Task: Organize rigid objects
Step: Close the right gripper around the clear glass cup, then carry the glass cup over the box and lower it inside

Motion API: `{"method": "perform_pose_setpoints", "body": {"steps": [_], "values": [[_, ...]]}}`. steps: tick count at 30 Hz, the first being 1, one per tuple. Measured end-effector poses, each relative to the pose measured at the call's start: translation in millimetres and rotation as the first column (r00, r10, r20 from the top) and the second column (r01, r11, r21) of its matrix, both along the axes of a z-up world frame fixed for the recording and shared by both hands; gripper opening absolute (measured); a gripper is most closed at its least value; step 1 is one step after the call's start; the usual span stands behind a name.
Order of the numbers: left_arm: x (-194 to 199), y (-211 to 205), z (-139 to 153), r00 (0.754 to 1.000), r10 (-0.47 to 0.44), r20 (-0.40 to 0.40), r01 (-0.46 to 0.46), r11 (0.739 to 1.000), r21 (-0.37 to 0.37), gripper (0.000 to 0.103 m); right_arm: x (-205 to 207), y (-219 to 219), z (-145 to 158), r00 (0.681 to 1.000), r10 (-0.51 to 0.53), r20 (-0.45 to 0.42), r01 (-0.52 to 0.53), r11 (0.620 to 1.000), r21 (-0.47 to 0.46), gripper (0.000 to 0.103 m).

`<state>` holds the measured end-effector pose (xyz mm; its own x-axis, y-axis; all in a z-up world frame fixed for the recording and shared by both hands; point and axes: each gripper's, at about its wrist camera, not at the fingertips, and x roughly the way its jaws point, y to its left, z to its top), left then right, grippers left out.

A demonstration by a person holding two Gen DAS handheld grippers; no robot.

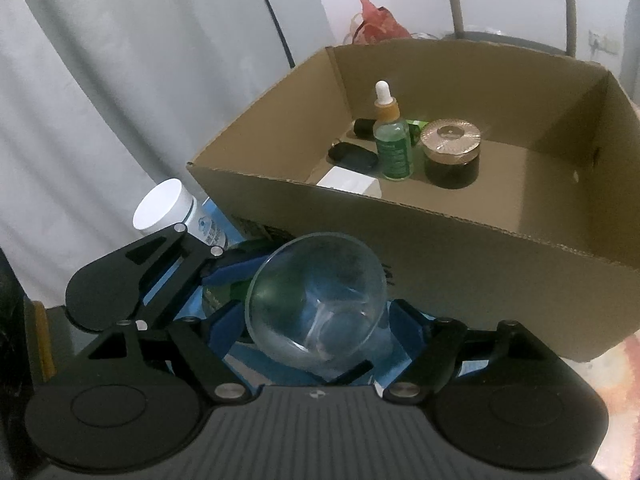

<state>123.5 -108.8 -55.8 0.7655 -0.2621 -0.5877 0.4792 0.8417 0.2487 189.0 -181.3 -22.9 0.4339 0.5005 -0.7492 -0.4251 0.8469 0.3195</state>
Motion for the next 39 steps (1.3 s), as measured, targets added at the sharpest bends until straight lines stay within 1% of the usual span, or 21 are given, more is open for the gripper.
{"method": "perform_pose_setpoints", "body": {"steps": [10, 17, 20, 24, 30, 34, 37, 39], "values": [[-5.7, 1.7, 3.9, 1.0, -0.009, -0.011, 0.009, 1.0, -0.023, 0.077, -10.2, -5.8, 1.9, 1.0, -0.012, 0.008, 0.012, 1.0, -0.011, 0.081], [-20.2, 2.6, 20.7, 1.0, -0.018, 0.02, 0.018, 0.999, -0.034, 0.076, -26.4, -11.5, 14.0, 0.999, -0.028, 0.038, 0.029, 0.999, -0.023, 0.08], [-29.2, -0.8, 33.0, 0.999, -0.017, 0.039, 0.019, 0.999, -0.032, 0.076, -35.2, -14.3, 26.3, 0.998, -0.029, 0.055, 0.031, 0.999, -0.021, 0.08], [-40.7, -0.9, 57.3, 0.998, -0.017, 0.068, 0.019, 0.999, -0.039, 0.076, -44.8, -17.7, 50.6, 0.996, -0.025, 0.083, 0.027, 0.999, -0.023, 0.08], [-47.2, -3.7, 102.1, 0.991, -0.021, 0.133, 0.03, 0.997, -0.065, 0.076, -52.6, -26.5, 99.0, 0.989, -0.011, 0.151, 0.014, 1.0, -0.022, 0.08], [-36.1, -12.1, 123.1, 0.988, -0.015, 0.154, 0.027, 0.997, -0.079, 0.076, -43.6, -36.3, 127.1, 0.983, -0.004, 0.185, 0.008, 1.0, -0.021, 0.08], [-18.2, -18.0, 132.7, 0.988, -0.011, 0.154, 0.024, 0.996, -0.085, 0.075, -26.3, -44.5, 140.2, 0.982, 0.003, 0.188, 0.001, 1.0, -0.02, 0.08], [-0.6, -22.6, 136.4, 0.99, -0.009, 0.138, 0.022, 0.995, -0.093, 0.075, -7.1, -51.0, 145.4, 0.984, 0.007, 0.176, -0.003, 1.0, -0.02, 0.08]]}}
